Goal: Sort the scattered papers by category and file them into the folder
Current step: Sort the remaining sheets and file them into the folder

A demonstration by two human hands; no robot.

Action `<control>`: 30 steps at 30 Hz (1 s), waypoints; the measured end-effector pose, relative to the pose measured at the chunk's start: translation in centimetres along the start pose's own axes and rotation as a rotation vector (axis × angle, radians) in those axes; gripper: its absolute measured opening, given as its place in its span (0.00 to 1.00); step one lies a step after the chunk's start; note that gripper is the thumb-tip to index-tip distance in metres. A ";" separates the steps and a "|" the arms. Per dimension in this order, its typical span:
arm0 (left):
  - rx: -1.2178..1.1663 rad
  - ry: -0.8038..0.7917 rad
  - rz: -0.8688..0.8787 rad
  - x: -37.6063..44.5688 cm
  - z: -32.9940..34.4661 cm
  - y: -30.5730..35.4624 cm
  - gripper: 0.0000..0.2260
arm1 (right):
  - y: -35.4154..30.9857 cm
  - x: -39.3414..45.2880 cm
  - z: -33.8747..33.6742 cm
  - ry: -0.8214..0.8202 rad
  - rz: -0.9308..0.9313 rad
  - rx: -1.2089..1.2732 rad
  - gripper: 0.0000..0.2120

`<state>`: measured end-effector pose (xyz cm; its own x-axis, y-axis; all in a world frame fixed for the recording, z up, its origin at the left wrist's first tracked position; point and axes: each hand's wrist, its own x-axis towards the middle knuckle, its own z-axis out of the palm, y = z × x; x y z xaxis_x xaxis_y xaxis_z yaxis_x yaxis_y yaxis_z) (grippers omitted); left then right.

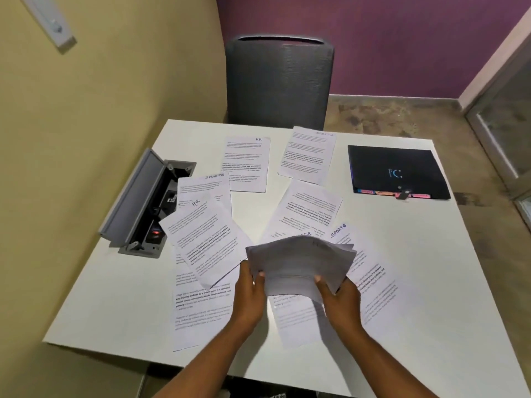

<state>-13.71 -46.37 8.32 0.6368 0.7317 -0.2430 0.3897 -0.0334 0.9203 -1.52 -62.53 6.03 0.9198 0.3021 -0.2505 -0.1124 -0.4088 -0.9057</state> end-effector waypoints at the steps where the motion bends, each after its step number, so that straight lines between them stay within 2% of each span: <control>1: 0.013 -0.001 -0.001 0.5 -0.3 -0.2 0.04 | -0.1 0.0 0.3 0.001 -0.014 -0.015 0.19; 2: 0.028 -0.003 0.003 0.9 -0.6 -0.4 0.02 | -0.3 -0.1 0.5 -0.005 -0.005 -0.029 0.17; 5: 0.068 -0.021 0.029 2.3 -1.6 -0.1 0.04 | -1.2 0.3 1.0 -0.010 0.007 -0.084 0.11; 10: 0.052 -0.025 -0.051 6.1 -4.9 0.4 0.04 | -4.6 2.5 1.7 -0.085 0.004 -0.133 0.09; 12: 0.026 0.027 -0.135 8.1 -6.8 -1.1 0.04 | -5.1 3.4 2.1 -0.095 0.035 -0.141 0.09; 15: 0.142 0.182 -0.335 11.4 -10.1 -4.8 0.05 | -5.2 4.7 3.0 -0.099 0.136 -0.097 0.12; 17: 0.276 0.220 -0.434 13.5 -12.1 -7.7 0.10 | -4.9 5.3 3.6 -0.105 0.204 -0.071 0.13; 20: 0.469 0.224 -0.501 15.4 -13.9 -10.1 0.19 | -4.9 5.5 4.0 -0.095 0.294 0.008 0.09; 24: 0.444 0.295 -0.552 18.4 -15.0 -10.4 0.26 | -4.5 5.9 5.3 -0.060 0.354 0.041 0.10; 28: 0.486 0.264 -0.641 20.5 -15.0 -10.4 0.40 | -3.3 5.6 6.4 -0.057 0.389 0.019 0.12; 30: 0.544 0.257 -0.645 20.5 -15.0 -10.6 0.43 | -2.8 5.4 6.6 -0.057 0.404 0.002 0.13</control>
<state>-14.70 -20.81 -1.81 0.0391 0.8481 -0.5283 0.9259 0.1681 0.3383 1.29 -54.05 4.99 0.7793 0.1645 -0.6047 -0.4613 -0.5025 -0.7312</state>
